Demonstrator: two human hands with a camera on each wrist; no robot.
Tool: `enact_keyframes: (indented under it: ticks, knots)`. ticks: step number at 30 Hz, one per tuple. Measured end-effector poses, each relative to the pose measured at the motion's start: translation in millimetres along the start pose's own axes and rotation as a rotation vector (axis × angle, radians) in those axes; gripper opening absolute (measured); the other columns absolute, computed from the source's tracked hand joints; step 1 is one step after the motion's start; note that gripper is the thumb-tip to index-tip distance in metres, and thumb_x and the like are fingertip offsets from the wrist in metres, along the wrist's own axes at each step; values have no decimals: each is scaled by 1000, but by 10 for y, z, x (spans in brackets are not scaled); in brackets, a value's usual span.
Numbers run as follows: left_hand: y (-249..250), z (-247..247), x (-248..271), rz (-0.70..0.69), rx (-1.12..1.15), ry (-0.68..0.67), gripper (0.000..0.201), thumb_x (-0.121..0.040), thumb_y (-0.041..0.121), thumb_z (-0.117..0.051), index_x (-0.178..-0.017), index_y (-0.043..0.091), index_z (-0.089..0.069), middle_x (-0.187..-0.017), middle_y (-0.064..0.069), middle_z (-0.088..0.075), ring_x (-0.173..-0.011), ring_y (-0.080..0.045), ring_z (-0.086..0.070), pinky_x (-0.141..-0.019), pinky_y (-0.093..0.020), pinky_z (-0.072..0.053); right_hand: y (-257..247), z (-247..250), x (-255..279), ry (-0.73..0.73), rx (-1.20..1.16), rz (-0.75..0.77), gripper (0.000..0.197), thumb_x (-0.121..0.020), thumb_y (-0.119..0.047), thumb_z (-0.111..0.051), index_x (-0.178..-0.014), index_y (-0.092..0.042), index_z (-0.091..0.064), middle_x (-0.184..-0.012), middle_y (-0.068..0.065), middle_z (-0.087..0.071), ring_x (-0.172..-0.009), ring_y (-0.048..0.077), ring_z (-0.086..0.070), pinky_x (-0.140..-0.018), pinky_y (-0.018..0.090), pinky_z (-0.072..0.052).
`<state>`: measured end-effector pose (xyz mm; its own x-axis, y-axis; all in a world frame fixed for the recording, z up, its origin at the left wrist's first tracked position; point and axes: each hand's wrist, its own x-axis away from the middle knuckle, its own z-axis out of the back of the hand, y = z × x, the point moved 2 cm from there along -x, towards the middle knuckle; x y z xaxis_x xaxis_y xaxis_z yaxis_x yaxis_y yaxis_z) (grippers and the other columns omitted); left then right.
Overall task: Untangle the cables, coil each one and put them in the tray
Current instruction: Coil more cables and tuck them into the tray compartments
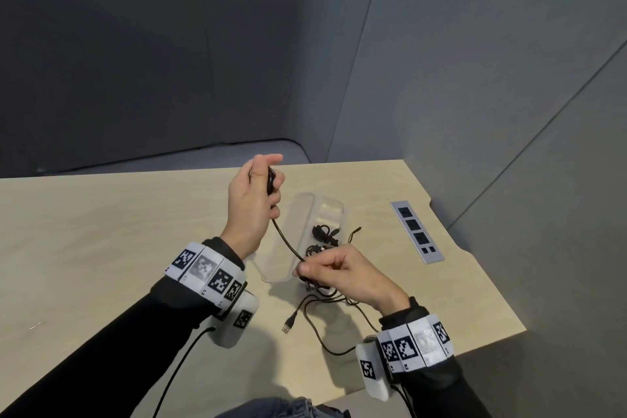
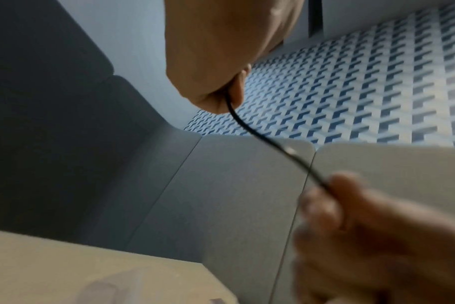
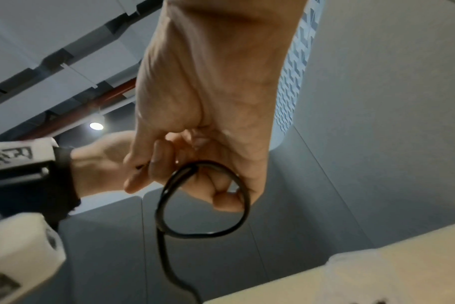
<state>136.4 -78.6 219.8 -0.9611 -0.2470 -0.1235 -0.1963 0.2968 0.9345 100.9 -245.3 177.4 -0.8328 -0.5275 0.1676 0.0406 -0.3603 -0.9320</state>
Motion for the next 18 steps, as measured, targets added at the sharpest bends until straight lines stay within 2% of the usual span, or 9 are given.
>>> enact_keyframes:
  ticks: [2,3,5,7,9,11,13,15,18]
  knots:
    - [-33,41,-25,-214,-332,-91,29,-102,33,-31,-98,22,-57,-66,7,-47,-48,-4,-36,-46,-16,-30,-76,12,41,-36,54,34,15,-86,-19,-68,-100,-19,-74,-56,-8,-45,-55,10,-34,-55,17,-31]
    - [-56,51,-13,-339,-526,-162,30,-101,36,-31,-99,22,-57,-66,9,-49,-51,-4,-41,-51,-17,-32,-132,27,68,-37,94,57,19,-87,-13,-67,-104,-18,-72,-54,-9,-40,-53,6,-32,-54,14,-32]
    - [-107,59,31,-496,-806,-297,37,-97,43,-28,-101,21,-58,-66,17,-51,-61,1,-48,-59,-19,-33,-259,85,113,25,183,110,24,-87,-9,-63,-108,-18,-70,-54,-5,-41,-53,7,-34,-56,15,-36]
    - [-132,48,68,-529,-906,-428,45,-95,47,-25,-102,20,-60,-66,22,-51,-66,1,-48,-63,-22,-33,-387,176,135,147,265,171,25,-85,-10,-62,-105,-21,-72,-59,3,-54,-57,8,-41,-58,22,-42]
    - [-160,30,83,-508,-906,-580,49,-92,57,-29,-103,21,-60,-64,14,-53,-62,-3,-48,-61,-22,-36,-457,286,128,294,254,237,20,-83,-9,-65,-94,-23,-74,-56,1,-50,-53,8,-39,-53,22,-38]
    - [-169,23,78,-372,-856,-702,47,-83,65,-46,-105,25,-59,-63,10,-56,-58,-3,-50,-58,-19,-38,-455,395,98,403,191,255,16,-81,-10,-69,-82,-25,-72,-55,0,-44,-52,9,-36,-53,24,-35]
    - [-181,25,60,-265,-930,-760,43,-76,59,-63,-103,26,-60,-65,12,-58,-58,-2,-53,-58,-19,-41,-411,458,79,451,176,239,16,-79,-12,-72,-78,-28,-69,-58,-2,-46,-55,9,-39,-56,29,-40]
    - [-201,22,42,-239,-1053,-798,32,-81,52,-65,-95,23,-64,-66,11,-59,-58,-2,-53,-60,-23,-44,-359,498,84,481,187,224,15,-78,-14,-72,-79,-28,-67,-60,-6,-48,-59,9,-44,-63,37,-47]
    - [-211,12,44,-155,-871,-804,32,-86,45,-57,-88,14,-65,-63,8,-54,-54,-4,-46,-57,-23,-40,-272,554,77,487,172,204,17,-78,-10,-71,-81,-25,-64,-61,-10,-49,-62,8,-48,-69,37,-50]
